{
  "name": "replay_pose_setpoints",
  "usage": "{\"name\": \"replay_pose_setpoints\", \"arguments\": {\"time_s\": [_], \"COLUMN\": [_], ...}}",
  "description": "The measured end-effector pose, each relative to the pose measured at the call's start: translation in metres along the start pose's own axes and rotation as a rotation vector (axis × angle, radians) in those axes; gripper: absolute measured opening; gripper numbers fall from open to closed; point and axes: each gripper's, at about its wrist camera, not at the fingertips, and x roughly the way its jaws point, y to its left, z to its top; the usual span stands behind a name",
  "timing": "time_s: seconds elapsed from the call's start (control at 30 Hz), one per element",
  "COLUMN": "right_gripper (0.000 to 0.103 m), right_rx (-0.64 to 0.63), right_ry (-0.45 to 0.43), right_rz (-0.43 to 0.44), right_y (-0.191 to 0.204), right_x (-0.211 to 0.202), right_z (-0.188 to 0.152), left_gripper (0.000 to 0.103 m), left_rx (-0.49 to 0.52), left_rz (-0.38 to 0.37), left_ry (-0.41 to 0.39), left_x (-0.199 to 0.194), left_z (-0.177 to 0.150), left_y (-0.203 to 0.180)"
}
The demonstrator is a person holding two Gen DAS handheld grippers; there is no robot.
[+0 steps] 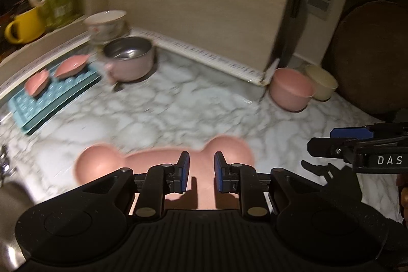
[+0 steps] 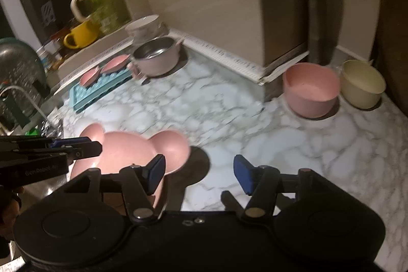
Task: Organize plates and bowls
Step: 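Lower the bear-shaped plate onto the stacked plates and open both grippers, then move both grippers to the rim of the pink bowl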
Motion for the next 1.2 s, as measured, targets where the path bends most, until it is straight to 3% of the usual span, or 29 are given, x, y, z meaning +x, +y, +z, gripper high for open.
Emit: {"name": "replay_pose_setpoints", "arguments": {"time_s": [0.3, 0.4, 0.43, 0.47, 0.63, 0.73, 0.87, 0.93, 1.2], "right_gripper": [0.076, 0.080, 0.081, 0.082, 0.086, 0.088, 0.100, 0.100, 0.101], "right_rx": [0.052, 0.066, 0.070, 0.073, 0.088, 0.094, 0.111, 0.121, 0.238], "right_ry": [-0.066, -0.083, -0.087, -0.090, -0.103, -0.113, -0.119, -0.120, -0.075], "right_rz": [-0.075, -0.096, -0.104, -0.112, -0.130, -0.135, -0.152, -0.162, -0.164], "right_y": [-0.048, -0.066, -0.072, -0.078, -0.105, -0.122, -0.144, -0.156, -0.201], "right_x": [-0.013, -0.015, -0.015, -0.016, -0.016, -0.017, -0.012, -0.008, 0.025], "right_z": [0.014, 0.018, 0.019, 0.021, 0.028, 0.033, 0.040, 0.044, 0.070], "left_gripper": [0.021, 0.041, 0.057, 0.064, 0.066, 0.077, 0.078, 0.079, 0.081], "left_rx": [0.017, 0.017, 0.016, 0.017, 0.030, 0.030, 0.019, 0.003, -0.083], "left_rz": [-0.030, -0.036, -0.035, -0.030, -0.032, -0.021, -0.007, 0.009, 0.032], "left_ry": [-0.016, -0.034, -0.044, -0.060, -0.066, -0.075, -0.081, -0.087, -0.002], "left_x": [0.034, 0.044, 0.046, 0.048, 0.068, 0.080, 0.099, 0.110, 0.163], "left_z": [0.031, 0.041, 0.044, 0.047, 0.060, 0.067, 0.075, 0.080, 0.095], "left_y": [-0.050, -0.065, -0.070, -0.075, -0.099, -0.110, -0.124, -0.129, -0.142]}}
